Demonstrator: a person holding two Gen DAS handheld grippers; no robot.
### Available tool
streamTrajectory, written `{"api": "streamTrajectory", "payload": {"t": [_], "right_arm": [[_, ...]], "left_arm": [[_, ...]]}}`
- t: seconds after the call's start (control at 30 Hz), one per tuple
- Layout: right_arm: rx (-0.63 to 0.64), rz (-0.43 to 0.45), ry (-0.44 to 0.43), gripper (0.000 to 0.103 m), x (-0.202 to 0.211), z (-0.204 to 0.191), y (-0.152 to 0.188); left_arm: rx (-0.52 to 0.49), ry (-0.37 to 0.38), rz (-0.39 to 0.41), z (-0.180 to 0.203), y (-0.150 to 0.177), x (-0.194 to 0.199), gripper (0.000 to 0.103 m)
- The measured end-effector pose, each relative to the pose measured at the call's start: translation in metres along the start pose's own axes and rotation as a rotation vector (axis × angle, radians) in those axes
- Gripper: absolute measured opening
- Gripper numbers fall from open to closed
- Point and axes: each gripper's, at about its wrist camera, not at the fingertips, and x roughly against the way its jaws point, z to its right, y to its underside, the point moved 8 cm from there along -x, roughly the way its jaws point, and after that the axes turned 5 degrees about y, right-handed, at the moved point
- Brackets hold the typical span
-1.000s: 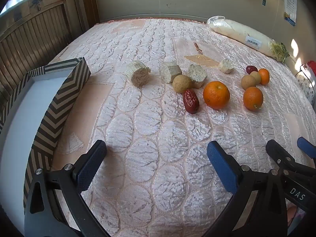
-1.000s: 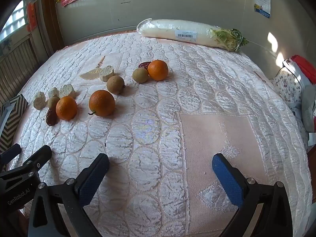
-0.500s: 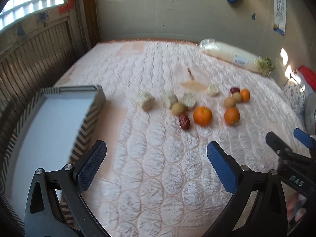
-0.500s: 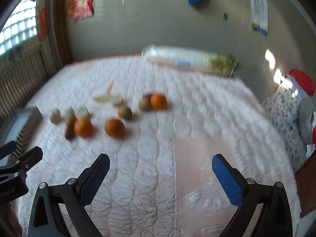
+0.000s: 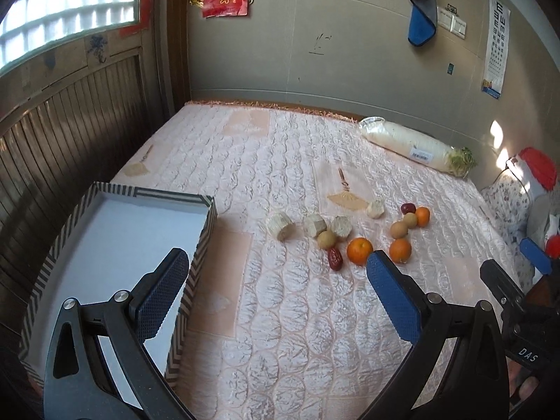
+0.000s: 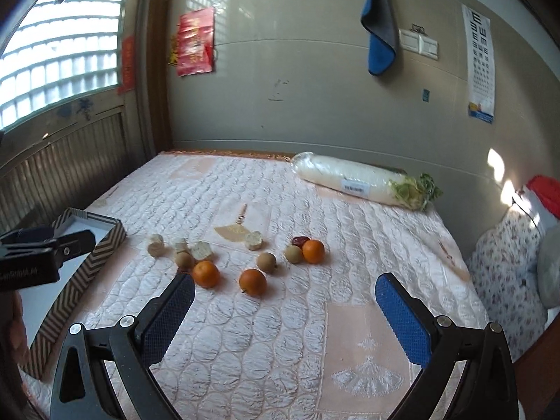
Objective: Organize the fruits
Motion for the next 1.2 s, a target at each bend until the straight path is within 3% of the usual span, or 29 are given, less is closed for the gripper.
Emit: {"api": "streamTrajectory", "payload": {"t": [0.3, 0.47, 0.83, 1.2], "right_arm": [[-0.011, -0.001, -0.007, 0.103, 0.004, -0.001, -0.005], [0.005, -0.015, 0.002, 0.103, 0.002, -0.001, -0.001], [0.026, -0.009, 0.005, 0.103, -0.001, -0.001, 0.002], [0.017, -0.021, -0.027, 0.099, -0.006, -0.002, 0.007]], "left_arm": [[-0.044, -0.003, 0.012, 0.016, 0.004, -0.001, 0.102], [-0.041, 0.021, -0.041, 0.019, 0.013, -0.015, 0.102], [-0.054, -0.023, -0.03, 0.018, 0.016, -0.026, 0.102], [-0.048, -0.006, -0.063, 0.021, 0.023, -0.039, 0.102]]}}
